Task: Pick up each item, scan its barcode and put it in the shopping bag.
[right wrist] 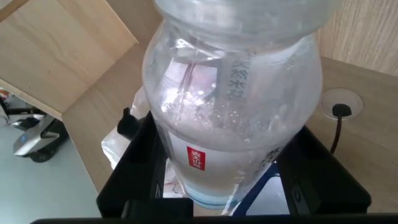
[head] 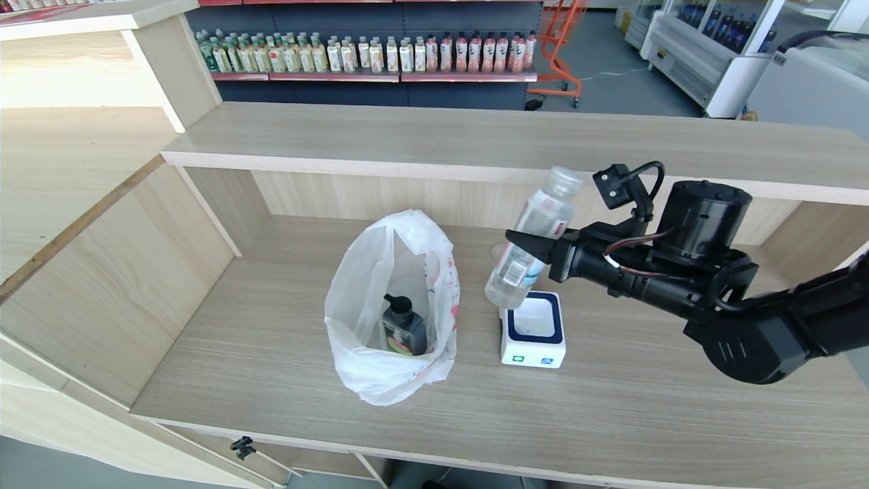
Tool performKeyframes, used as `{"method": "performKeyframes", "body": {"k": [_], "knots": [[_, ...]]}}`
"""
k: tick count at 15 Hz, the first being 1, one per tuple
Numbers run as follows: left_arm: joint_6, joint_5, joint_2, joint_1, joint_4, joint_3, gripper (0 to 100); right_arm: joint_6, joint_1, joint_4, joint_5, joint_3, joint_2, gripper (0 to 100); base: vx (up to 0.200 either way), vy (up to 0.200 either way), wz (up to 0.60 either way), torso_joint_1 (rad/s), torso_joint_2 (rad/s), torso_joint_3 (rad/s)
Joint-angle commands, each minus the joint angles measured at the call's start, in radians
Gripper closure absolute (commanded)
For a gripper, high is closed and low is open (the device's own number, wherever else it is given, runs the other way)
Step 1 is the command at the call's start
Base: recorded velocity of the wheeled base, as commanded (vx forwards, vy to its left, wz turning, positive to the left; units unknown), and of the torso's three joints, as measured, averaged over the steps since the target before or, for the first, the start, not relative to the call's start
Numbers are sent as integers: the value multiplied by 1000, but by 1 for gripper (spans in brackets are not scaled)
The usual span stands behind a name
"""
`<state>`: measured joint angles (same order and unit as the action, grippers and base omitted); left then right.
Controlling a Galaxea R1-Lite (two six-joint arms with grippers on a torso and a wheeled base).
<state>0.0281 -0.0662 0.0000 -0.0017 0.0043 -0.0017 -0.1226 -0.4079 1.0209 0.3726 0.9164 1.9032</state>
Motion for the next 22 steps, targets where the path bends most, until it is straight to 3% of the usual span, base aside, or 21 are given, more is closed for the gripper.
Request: {"method": "performKeyframes", "body": {"k": [1, 4, 10, 13, 19, 22], "knots": [[1, 0, 0, 0, 0, 0, 0, 1, -34, -44, -20, 139, 111, 100, 0, 0, 0, 0, 0, 0], [0, 0, 0, 0, 0, 0, 0, 0, -94, -166, -58, 259, 154, 100, 0, 0, 0, 0, 0, 0], [0, 0, 0, 0, 0, 0, 0, 9, -154, -169, -67, 426, 329, 100, 0, 0, 0, 0, 0, 0], [1, 0, 2, 0, 0, 0, 0, 77, -164, -165, -109, 541, 424, 100, 0, 0, 0, 0, 0, 0], [0, 0, 2, 0, 0, 0, 0, 139, -192, -160, -107, 682, 539, 100, 0, 0, 0, 0, 0, 0], [0, 0, 2, 0, 0, 0, 0, 218, -190, -160, -109, 693, 570, 100, 0, 0, 0, 0, 0, 0]]}}
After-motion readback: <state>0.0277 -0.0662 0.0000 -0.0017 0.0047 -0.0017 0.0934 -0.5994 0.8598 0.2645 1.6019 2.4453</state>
